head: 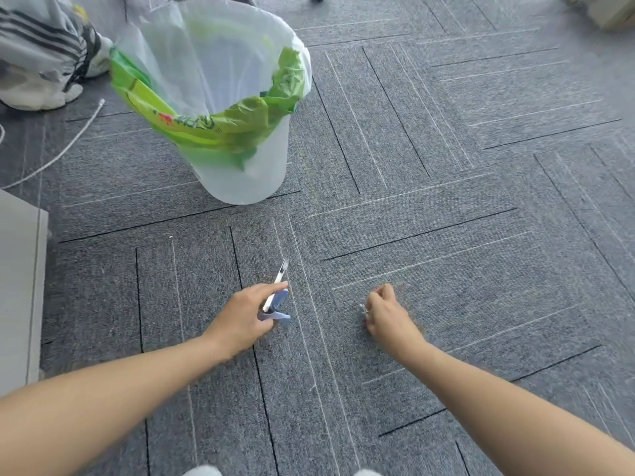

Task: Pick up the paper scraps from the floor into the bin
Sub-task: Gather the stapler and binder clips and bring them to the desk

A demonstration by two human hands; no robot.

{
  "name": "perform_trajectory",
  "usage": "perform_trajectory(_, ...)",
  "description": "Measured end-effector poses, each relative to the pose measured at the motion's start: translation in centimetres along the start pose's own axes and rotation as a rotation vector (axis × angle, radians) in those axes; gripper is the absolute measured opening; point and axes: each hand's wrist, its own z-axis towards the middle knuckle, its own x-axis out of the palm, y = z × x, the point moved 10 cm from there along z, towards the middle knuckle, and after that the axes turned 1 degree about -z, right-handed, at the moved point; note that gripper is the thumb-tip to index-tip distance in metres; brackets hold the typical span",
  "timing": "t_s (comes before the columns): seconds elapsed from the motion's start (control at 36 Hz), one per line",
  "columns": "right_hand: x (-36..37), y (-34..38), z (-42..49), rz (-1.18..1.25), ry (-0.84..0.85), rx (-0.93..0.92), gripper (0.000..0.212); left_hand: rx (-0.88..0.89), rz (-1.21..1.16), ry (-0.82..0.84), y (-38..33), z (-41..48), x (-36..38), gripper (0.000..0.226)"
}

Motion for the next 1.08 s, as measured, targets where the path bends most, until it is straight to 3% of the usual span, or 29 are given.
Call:
perform_trajectory(0.33,-2.2,0.4,-0.4,0.144,-0.139,0.033,0.015,-0.078,-0.356,-0.138,-1.5,-1.9,-4.2,0.070)
perform_trajectory(0.64,-2.1,3.5,-0.7,0.441,-0.107,-0.003,0.023,-0.158,-0.374,-0.148,-0.3,-2.3,-4.4,0.068)
perform_trajectory(0.75,-1.0,4.1,-0.1,0.293,-0.012,-0.058,0.017,-0.184,-0.377,-0.114,-0.1,-2.4,-3.9,0.067)
perform_trajectory(0.86,1.0,4.4,0.1,0.106,0.116,-0.132,0.046,-0.204,-0.354,-0.099,0.5,-2.4,-3.3,0.065)
perform_trajectory(1.08,1.4,4.8,0.2,0.038,0.094,-0.195,0.028,-0.193,-0.279,-0.036,0.0,-2.2,-2.1,0.064)
